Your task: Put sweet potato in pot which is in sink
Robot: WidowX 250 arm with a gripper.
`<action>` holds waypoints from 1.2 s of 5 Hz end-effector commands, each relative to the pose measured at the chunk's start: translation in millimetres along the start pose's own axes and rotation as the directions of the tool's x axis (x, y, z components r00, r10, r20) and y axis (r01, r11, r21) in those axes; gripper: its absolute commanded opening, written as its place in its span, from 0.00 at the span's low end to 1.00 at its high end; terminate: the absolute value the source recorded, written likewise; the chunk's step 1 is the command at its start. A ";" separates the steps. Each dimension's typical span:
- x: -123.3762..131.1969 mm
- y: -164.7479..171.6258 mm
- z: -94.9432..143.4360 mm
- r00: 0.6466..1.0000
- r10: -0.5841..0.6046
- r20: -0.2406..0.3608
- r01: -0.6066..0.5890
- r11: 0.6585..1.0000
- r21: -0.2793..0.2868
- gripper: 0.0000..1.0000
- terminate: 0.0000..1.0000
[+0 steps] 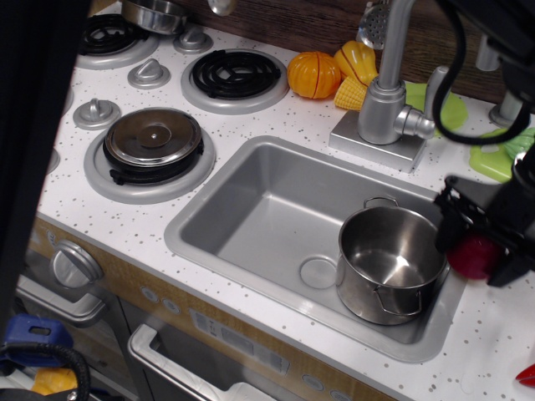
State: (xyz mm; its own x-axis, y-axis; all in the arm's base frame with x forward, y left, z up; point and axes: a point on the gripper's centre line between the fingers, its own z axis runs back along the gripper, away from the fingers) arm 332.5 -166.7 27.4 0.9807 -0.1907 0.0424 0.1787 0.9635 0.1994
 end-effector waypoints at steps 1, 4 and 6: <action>5.8 34.2 37.2 0.993 -0.118 0.017 0.116 0.989 0.093 0.00 0.00; -2.9 61.7 13.4 0.971 -0.238 0.037 0.226 0.954 0.198 1.00 0.00; -2.9 61.7 13.4 0.971 -0.238 0.037 0.226 0.954 0.198 1.00 1.00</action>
